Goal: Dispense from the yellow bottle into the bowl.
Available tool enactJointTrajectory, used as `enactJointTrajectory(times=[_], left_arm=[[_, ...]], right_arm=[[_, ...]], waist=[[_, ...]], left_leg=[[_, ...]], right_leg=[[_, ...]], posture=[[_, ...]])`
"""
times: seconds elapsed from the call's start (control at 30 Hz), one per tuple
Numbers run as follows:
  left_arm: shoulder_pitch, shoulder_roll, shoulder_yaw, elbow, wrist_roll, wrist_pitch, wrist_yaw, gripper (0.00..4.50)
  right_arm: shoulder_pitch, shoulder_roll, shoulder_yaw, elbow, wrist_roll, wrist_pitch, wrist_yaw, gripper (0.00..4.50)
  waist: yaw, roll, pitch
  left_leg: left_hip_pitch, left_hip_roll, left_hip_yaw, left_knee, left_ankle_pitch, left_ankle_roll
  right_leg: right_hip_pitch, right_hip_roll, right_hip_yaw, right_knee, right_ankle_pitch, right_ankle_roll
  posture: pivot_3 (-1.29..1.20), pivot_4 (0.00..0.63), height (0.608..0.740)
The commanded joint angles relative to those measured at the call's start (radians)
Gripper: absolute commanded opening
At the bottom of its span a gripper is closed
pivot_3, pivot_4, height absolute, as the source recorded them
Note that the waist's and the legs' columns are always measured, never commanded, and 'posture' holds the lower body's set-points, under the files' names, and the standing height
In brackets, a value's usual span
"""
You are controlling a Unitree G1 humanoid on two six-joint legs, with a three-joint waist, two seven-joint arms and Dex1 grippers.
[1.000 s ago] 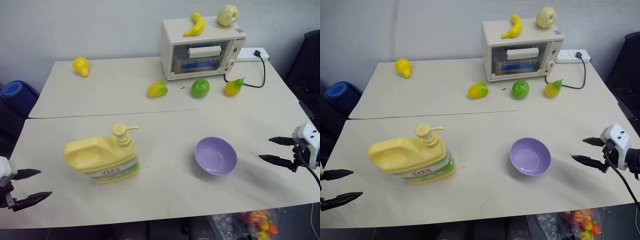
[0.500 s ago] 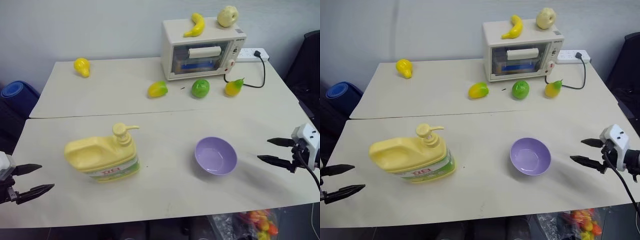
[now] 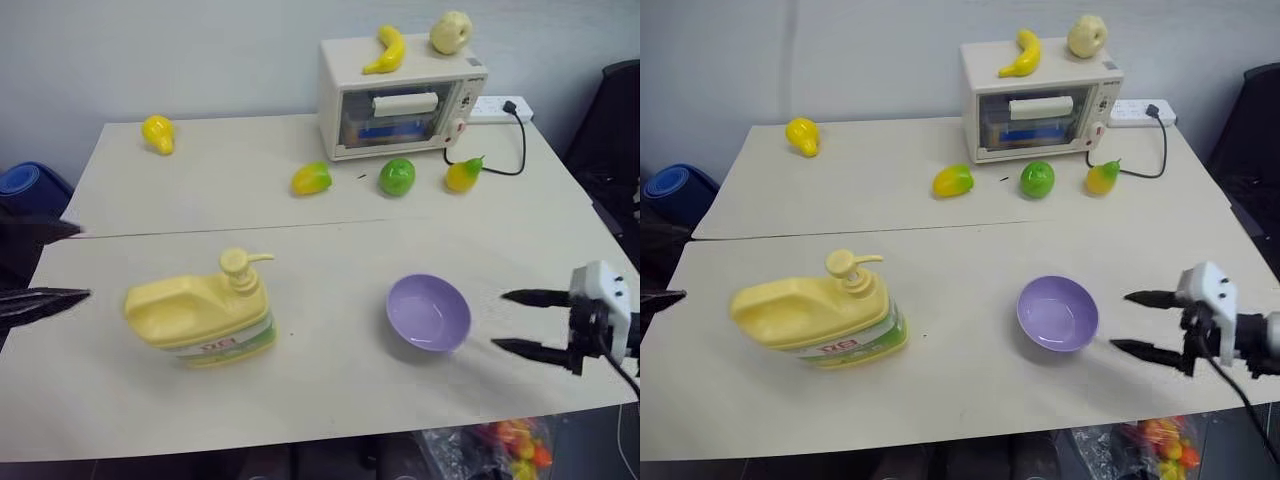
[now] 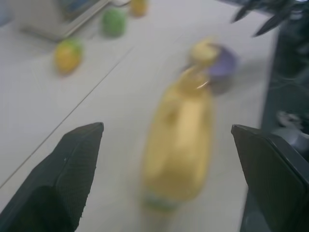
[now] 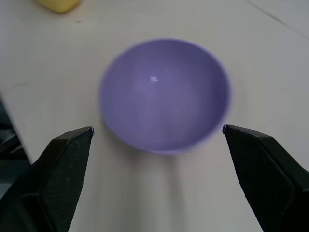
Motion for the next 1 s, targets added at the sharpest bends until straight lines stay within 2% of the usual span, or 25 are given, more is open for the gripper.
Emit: enactJointTrajectory(times=[0.03,0.2,0.4,0.5,0.67,0.77,1.0], left_arm=[[-0.019,0.009,-0.026,-0.151,-0.109,0.045,-0.014,4.5],[-0.052,0.02,-0.116,-0.281,-0.154,0.022,-0.003,4.5],[-0.067,0.003,-0.288,-0.292,-0.012,-0.122,-0.022,4.5],[-0.071,0.0,-0.336,-0.279,0.04,-0.169,-0.031,4.5],[-0.14,-0.005,-0.389,-0.25,0.012,-0.163,0.029,4.5],[-0.157,-0.009,-0.392,-0.247,0.007,-0.156,0.034,4.5],[-0.169,-0.026,-0.407,-0.246,0.022,-0.166,0.053,4.5]], right_arm=[[-0.014,0.027,0.044,-0.123,-0.003,-0.01,-0.055,4.47],[-0.067,0.062,0.186,-0.157,-0.082,-0.045,-0.115,4.47],[-0.071,0.117,0.388,-0.062,-0.282,-0.192,-0.163,4.47],[-0.077,0.145,0.446,-0.015,-0.351,-0.241,-0.199,4.47],[-0.116,0.196,0.494,0.076,-0.422,-0.286,-0.254,4.47],[-0.143,0.222,0.502,0.122,-0.439,-0.301,-0.276,3.87],[-0.151,0.235,0.512,0.165,-0.455,-0.348,-0.274,1.42]], waist=[[-0.003,0.0,0.0],[0.0,-0.001,0.0],[0.002,-0.002,0.0],[0.001,-0.002,0.0],[0.0,-0.002,0.0],[-0.001,-0.002,-0.001],[0.002,-0.002,-0.001]], left_leg=[[0.001,0.0,0.002,-0.001,-0.001,0.0],[0.003,0.001,0.003,0.001,0.0,-0.002],[0.003,0.001,0.003,0.001,0.0,-0.002],[0.003,0.001,0.004,0.001,0.0,-0.002],[0.002,0.001,0.004,0.001,0.0,-0.002],[0.003,0.002,0.004,0.001,0.0,-0.002],[0.003,0.002,0.004,0.001,0.0,-0.002]], right_leg=[[0.001,0.0,0.002,0.0,0.0,0.0],[0.001,0.002,0.004,0.006,-0.001,-0.003],[0.0,0.003,0.004,0.007,-0.003,-0.006],[-0.001,0.003,0.004,0.007,-0.003,-0.006],[-0.001,0.003,0.005,0.007,-0.003,-0.006],[-0.001,0.004,0.005,0.007,-0.003,-0.006],[-0.002,0.004,0.005,0.007,-0.003,-0.006]], posture=[[0.0,0.15,0.74],[0.0,0.15,0.74],[0.0,0.15,0.74],[0.0,0.15,0.74],[0.0,0.15,0.74],[0.0,0.15,0.74],[0.0,0.15,0.74]])
